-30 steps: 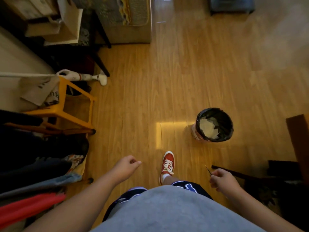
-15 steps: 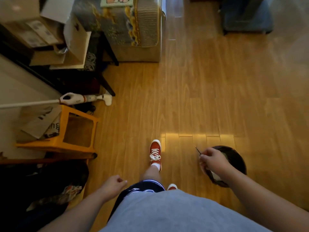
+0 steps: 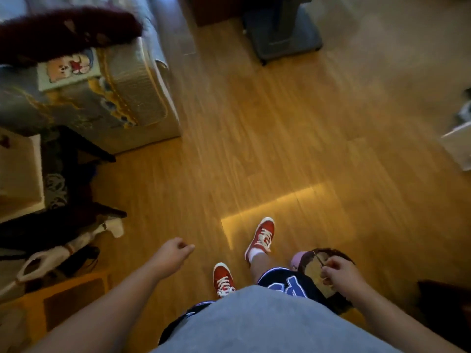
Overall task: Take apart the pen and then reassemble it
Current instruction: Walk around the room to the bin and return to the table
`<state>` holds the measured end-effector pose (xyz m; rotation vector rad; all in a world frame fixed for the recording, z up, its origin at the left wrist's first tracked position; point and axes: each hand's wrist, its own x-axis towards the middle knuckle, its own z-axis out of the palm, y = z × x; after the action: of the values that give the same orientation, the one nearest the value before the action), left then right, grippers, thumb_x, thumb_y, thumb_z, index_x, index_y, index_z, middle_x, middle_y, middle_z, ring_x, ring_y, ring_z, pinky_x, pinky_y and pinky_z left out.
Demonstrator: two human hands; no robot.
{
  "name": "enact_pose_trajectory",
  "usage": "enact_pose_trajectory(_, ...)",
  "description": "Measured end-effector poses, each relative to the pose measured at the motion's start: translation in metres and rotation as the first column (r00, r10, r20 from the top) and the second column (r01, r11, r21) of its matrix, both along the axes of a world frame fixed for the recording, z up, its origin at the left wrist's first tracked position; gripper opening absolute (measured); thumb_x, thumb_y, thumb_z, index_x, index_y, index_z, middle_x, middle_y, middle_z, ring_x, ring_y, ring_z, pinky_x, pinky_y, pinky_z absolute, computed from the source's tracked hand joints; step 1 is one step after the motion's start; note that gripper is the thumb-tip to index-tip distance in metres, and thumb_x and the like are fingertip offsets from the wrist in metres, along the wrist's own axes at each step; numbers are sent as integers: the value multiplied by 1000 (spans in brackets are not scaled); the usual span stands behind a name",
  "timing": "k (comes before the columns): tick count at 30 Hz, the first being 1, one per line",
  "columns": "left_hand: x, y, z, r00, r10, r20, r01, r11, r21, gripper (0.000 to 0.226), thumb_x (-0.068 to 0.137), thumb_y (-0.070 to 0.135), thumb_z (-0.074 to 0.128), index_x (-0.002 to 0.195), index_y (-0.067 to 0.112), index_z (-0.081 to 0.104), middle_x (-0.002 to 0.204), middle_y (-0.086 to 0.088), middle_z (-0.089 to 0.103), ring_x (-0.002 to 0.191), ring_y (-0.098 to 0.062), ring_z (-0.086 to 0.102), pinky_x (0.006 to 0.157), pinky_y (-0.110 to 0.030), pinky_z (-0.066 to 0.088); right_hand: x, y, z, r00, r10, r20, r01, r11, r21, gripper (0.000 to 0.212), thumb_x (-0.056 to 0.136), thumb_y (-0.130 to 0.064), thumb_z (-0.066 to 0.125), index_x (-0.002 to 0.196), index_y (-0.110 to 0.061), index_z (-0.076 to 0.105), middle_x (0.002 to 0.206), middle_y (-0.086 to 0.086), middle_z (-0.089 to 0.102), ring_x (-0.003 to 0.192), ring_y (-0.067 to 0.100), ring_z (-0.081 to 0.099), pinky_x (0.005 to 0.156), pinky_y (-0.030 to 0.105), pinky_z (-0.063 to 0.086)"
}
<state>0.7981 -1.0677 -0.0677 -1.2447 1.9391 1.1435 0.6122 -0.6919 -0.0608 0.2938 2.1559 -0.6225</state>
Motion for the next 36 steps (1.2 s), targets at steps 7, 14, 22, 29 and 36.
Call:
enact_pose_trajectory(7,-177,0,-1,980,-197,-13,198,980,34,24,93,42,57,102,21,62,94,1,68,85,-13,66,62,-27,49,-100,13,-31,976,-200,82,195,978,68,10,92,-14,58,97,-16,66,93,7,68,80,21,65,64,33,55)
enact_pose_trajectory(14,-284,-17,8,936,-333,117,333,943,14,25,94,42,55,103,20,63,96,-2,69,88,-19,67,70,-30,52,-227,-6,-22,977,-201,72,204,979,-31,15,91,-6,57,79,-12,61,74,12,64,58,20,56,48,25,40)
enact_pose_trajectory(22,-404,-48,-6,857,-460,233,469,883,18,27,92,44,57,99,20,65,93,0,69,84,-15,65,67,-28,50,-365,-37,-12,957,-290,-6,286,946,-150,20,87,-1,57,72,-15,55,70,7,63,55,18,58,46,22,38)
enact_pose_trajectory(29,-586,-56,-23,727,-648,227,663,748,14,27,90,46,56,93,20,64,86,0,69,80,-16,65,71,-31,52,-442,-11,-14,865,-502,-14,498,861,-105,15,90,-8,58,77,-15,58,79,11,68,63,23,62,53,27,41)
enact_pose_trajectory(36,-781,33,12,466,-877,119,884,468,-12,27,93,36,56,85,11,63,76,-6,62,65,-19,56,61,-28,41,-430,48,7,634,-774,0,773,633,-34,17,91,2,54,75,-5,56,74,14,60,60,21,54,52,28,40)
